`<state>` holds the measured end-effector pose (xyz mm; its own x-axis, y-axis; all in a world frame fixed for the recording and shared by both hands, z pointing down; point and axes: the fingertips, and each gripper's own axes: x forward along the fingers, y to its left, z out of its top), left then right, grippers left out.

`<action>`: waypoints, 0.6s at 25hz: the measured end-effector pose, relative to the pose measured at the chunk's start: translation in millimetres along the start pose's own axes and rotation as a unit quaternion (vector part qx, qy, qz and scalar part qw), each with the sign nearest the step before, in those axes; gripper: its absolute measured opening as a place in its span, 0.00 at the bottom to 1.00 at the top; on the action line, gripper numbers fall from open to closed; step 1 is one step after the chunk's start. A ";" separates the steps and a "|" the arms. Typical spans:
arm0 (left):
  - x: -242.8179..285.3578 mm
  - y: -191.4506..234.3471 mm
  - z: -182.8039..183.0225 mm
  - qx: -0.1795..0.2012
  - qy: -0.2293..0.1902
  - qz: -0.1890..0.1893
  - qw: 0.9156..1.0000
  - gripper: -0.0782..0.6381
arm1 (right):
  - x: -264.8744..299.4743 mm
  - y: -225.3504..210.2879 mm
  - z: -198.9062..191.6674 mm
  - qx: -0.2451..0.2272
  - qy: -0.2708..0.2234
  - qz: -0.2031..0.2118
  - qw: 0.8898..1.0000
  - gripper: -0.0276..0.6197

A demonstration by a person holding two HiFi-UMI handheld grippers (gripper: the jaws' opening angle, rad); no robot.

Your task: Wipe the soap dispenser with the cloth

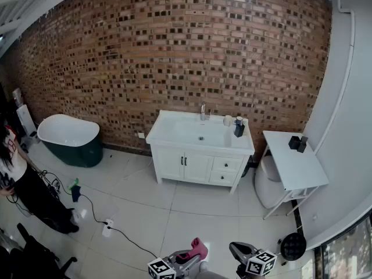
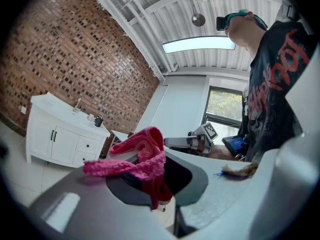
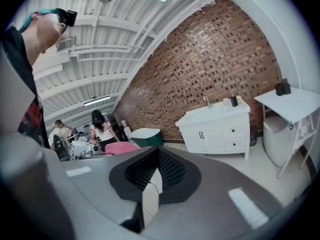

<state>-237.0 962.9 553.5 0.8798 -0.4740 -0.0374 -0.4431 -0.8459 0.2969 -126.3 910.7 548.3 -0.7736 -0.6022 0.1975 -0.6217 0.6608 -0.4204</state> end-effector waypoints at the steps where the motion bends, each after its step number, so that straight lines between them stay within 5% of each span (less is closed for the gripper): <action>1: 13.2 4.8 1.8 -0.001 -0.004 0.001 1.000 0.18 | -0.8 -16.5 5.5 0.005 0.004 -0.009 1.000 0.04; 5: 59.0 22.5 9.8 -0.008 -0.009 0.010 1.000 0.18 | 3.4 -67.3 28.2 0.010 0.008 -0.019 1.000 0.04; 10: 125.7 64.1 37.3 -0.014 0.011 0.041 0.999 0.18 | 32.5 -117.3 79.6 -0.010 -0.026 0.028 0.999 0.04; 15: 217.4 87.6 94.3 0.045 0.010 0.026 0.999 0.18 | 42.4 -192.7 138.4 0.021 -0.072 -0.003 0.997 0.04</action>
<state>-100.8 762.7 481.4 0.8583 -0.5131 -0.0054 -0.5006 -0.8396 0.2110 -22.3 695.8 515.2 -0.7425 -0.6661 0.0713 -0.6181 0.6401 -0.4562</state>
